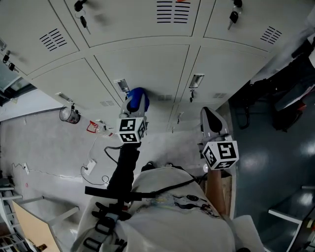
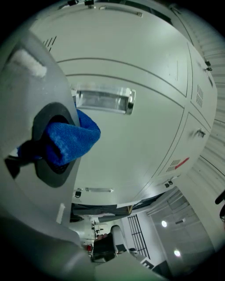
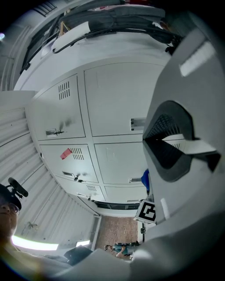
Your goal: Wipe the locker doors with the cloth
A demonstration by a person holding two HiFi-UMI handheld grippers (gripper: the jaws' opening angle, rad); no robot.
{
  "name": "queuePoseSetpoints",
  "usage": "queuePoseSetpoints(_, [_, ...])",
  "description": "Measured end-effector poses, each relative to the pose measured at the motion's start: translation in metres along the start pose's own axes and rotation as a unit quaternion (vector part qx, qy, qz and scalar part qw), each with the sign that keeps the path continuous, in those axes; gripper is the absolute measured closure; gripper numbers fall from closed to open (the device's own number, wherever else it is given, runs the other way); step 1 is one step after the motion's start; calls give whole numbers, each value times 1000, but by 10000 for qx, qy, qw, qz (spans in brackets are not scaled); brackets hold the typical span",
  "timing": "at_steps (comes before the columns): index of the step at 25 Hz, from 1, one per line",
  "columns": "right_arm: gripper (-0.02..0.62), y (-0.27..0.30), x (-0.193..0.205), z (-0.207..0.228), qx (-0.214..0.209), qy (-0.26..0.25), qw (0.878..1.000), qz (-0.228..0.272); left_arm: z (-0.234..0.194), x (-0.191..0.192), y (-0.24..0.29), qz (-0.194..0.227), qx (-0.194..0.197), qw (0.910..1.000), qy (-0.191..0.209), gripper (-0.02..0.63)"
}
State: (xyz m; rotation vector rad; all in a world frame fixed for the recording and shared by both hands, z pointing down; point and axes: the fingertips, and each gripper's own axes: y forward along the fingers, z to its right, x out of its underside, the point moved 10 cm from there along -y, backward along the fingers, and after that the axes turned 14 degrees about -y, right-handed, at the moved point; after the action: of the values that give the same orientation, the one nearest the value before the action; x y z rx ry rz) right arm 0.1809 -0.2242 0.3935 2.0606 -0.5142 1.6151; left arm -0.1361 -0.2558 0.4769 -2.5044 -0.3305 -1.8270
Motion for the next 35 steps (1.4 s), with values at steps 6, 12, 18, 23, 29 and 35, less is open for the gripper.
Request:
queuePoseSetpoints(6, [594, -9, 3, 6, 161, -15, 9998, -73, 64, 31, 23, -352, 887, 9952, 217, 571])
queuePoseSetpoints(12, [594, -22, 6, 13, 309, -85, 9993, -199, 98, 69, 55, -729, 1238, 9890, 357, 571])
queuePoseSetpoints(18, [594, -28, 8, 24, 443, -95, 9985, -294, 83, 80, 78, -867, 1159, 9872, 668, 572])
queuePoseSetpoints(23, [594, -20, 6, 23, 353, -97, 9989, -279, 64, 79, 67, -849, 989, 9877, 865, 572])
queuePoseSetpoints(29, [594, -5, 5, 11, 104, -57, 9996, -274, 13, 72, 38, -883, 477, 9904, 949, 572])
queuePoseSetpoints(35, [594, 11, 5, -9, -217, -6, 9994, -250, -37, 64, 9, -857, -183, 9923, 878, 572])
